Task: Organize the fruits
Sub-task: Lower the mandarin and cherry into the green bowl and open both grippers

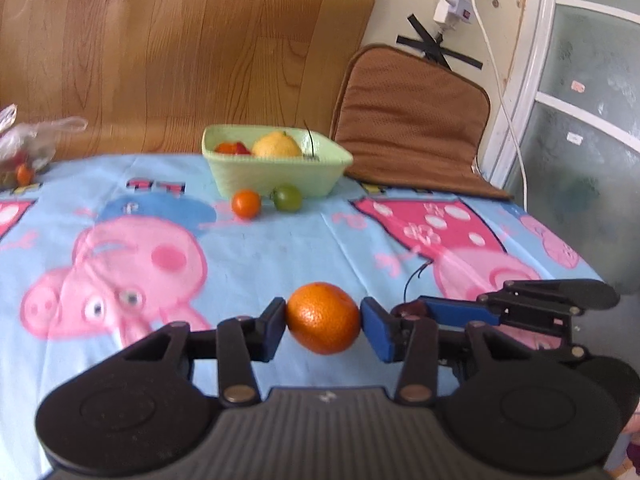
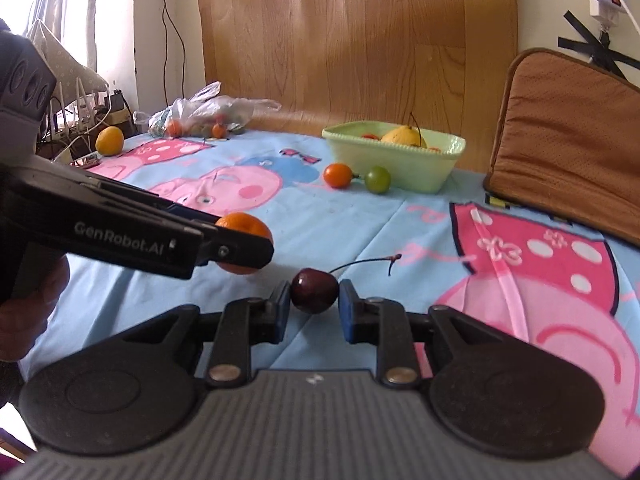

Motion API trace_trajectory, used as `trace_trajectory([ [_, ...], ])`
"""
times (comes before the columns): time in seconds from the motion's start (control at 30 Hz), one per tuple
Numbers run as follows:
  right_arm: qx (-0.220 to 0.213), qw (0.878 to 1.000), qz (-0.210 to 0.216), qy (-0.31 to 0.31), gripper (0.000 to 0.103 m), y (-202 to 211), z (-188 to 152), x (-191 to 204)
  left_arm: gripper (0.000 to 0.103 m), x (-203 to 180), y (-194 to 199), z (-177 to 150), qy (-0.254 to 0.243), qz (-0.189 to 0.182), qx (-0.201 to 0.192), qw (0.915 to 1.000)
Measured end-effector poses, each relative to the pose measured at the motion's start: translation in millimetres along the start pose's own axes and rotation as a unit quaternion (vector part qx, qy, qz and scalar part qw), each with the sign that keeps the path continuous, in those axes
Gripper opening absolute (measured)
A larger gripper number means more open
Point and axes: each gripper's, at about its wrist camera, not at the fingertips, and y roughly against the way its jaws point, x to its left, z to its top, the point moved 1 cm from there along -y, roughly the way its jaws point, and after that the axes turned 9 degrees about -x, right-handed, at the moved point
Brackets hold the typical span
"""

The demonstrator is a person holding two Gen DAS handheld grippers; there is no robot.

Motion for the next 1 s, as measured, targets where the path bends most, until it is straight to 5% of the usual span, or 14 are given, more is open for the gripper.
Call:
trace_trajectory([
  [0.5, -0.069, 0.996, -0.061, 0.001, 0.029, -81.3, 73.4, -72.6, 0.041, 39.9, -92.9, 99.6, 0.008, 0.035, -0.043, 0.9984],
  [0.8, -0.039, 0.995, -0.091, -0.014, 0.029, -145.3, 73.7, -105.0, 0.042, 66.0, -159.4, 104.4, 0.020, 0.071, -0.011, 0.9972],
  [1.0, -0.039, 0.994, -0.096, -0.023, 0.034, -150.3, 74.4, -110.1, 0.048, 70.4, -163.2, 107.9, 0.006, 0.099, -0.024, 0.9948],
])
